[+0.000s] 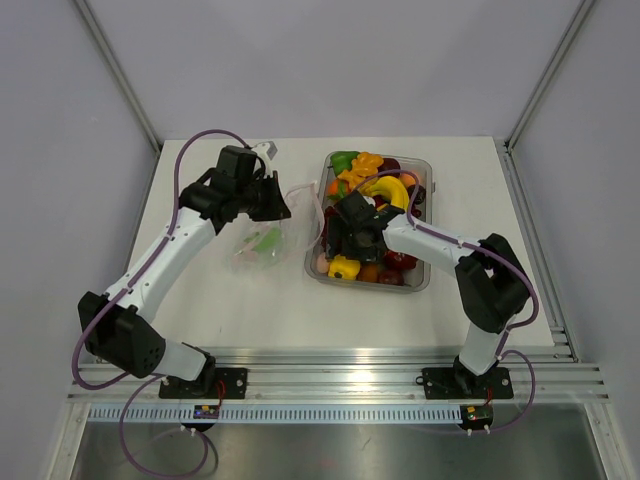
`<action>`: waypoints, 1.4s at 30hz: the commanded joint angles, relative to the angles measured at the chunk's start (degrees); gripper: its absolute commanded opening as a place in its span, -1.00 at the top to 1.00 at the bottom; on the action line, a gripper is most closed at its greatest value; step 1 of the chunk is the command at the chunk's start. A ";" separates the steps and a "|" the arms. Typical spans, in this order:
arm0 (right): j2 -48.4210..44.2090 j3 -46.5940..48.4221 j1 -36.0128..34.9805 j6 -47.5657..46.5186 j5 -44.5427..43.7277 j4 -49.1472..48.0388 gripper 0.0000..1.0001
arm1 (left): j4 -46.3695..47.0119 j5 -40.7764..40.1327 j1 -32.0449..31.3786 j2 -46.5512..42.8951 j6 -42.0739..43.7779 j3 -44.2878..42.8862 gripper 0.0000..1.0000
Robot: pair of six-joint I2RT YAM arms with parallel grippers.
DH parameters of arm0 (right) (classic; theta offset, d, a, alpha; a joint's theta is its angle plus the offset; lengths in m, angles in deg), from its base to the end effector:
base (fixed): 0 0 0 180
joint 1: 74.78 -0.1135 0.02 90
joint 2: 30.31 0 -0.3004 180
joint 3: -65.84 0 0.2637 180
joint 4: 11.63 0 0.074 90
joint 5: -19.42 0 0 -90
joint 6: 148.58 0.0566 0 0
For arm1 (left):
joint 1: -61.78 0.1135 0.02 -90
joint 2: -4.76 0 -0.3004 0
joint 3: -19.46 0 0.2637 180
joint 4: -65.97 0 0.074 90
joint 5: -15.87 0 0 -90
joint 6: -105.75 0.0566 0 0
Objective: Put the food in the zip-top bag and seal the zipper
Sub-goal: Pick up the fake vegetable from the bin.
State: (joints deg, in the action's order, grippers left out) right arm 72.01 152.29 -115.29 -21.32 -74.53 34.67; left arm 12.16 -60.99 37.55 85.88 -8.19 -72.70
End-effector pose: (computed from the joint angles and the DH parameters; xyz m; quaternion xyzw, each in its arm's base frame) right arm 0.3056 0.2560 0.2195 -0.0192 0.9699 0.1248 0.2081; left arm 0.2931 -0.1460 0.3731 0.0481 0.9101 -0.2581 0.3205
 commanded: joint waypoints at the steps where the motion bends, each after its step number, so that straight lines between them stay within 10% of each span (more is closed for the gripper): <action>1: 0.07 2.64 -0.89 -0.78 -3.00 1.22 -0.99 | 2.87 1.79 0.15 -0.09 0.39 0.60 1.00; 18: 0.95 2.73 -3.52 -2.27 -5.46 3.42 -0.97 | 3.22 2.15 0.15 -0.17 0.39 1.04 1.00; 28: -6.16 3.17 -3.61 -2.27 -9.68 5.26 -0.14 | 3.31 2.06 0.15 -0.26 0.21 1.22 1.00; 42: -14.87 10.19 -3.61 -2.36 -14.86 8.95 -0.07 | 3.05 2.15 0.15 1.32 0.74 0.78 1.00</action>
State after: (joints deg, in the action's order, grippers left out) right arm 60.78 156.79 -118.17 -23.27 -85.11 43.24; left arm 13.10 -60.18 37.55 87.17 -8.17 -71.56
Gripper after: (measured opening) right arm 0.851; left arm 0.008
